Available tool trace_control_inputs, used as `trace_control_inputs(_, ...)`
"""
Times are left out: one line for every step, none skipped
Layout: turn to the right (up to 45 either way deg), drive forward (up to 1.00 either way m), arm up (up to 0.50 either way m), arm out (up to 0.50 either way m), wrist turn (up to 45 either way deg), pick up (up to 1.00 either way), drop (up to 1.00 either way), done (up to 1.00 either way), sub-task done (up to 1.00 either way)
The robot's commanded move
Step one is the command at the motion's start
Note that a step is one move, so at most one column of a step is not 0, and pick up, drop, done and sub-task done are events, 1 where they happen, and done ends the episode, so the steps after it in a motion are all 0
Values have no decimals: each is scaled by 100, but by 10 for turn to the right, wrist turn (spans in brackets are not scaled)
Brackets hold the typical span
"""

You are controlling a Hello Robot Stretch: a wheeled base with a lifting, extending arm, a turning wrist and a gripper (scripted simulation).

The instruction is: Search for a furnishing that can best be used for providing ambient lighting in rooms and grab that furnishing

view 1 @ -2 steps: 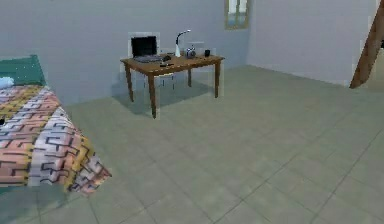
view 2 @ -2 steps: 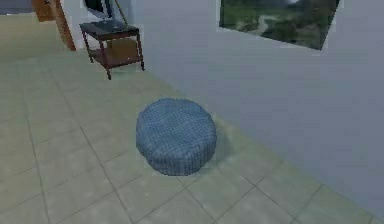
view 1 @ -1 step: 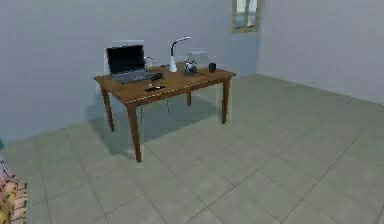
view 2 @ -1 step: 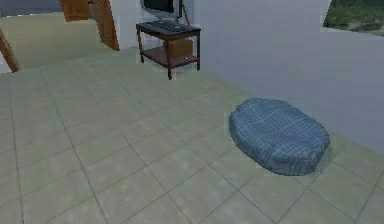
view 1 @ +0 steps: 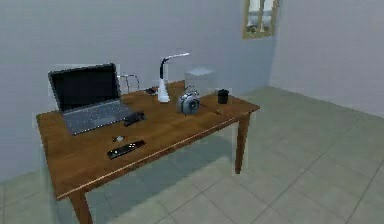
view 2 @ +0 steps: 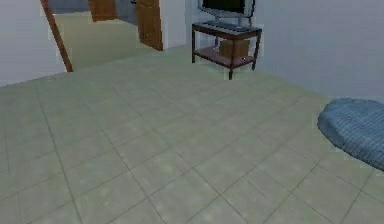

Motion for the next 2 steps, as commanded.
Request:
trace_control_inputs(0, 65, 0, 0, 0, 0, 0, 0, 0)
trace_control_inputs(-450, 0, 0, 0, 0, 0, 0, 0, 0)
